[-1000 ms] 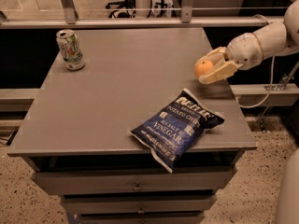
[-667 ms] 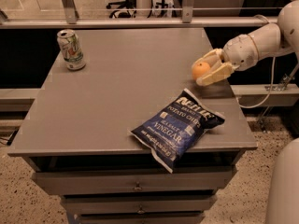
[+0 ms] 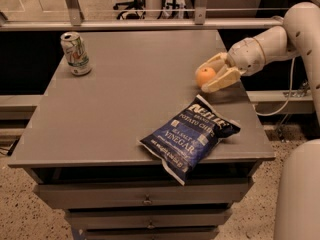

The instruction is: Move orange near blue chip bag

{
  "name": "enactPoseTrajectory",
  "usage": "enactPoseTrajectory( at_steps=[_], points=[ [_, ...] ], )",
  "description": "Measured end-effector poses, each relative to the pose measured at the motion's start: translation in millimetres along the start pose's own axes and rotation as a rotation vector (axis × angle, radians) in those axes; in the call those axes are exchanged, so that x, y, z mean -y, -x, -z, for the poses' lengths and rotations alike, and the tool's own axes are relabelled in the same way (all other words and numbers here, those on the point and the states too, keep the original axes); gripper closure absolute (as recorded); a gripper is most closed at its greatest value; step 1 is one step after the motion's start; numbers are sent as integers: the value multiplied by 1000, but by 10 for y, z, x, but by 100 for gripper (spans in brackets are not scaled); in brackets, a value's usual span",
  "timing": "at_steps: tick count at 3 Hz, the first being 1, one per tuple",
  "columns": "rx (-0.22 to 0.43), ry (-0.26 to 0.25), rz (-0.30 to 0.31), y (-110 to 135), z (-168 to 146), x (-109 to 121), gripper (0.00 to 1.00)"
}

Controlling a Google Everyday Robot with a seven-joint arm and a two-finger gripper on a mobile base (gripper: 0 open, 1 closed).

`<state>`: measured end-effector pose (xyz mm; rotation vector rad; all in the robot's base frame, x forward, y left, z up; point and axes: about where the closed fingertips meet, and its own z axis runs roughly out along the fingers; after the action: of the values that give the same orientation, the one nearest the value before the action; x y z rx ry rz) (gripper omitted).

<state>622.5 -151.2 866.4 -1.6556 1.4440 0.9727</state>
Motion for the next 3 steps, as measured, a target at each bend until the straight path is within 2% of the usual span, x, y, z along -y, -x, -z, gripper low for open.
enactPoseTrajectory(
  at_steps=[1, 3],
  points=[
    [-14, 40, 4, -15, -187, 6, 72],
    [-37, 58, 2, -52, -320, 54, 27]
  ],
)
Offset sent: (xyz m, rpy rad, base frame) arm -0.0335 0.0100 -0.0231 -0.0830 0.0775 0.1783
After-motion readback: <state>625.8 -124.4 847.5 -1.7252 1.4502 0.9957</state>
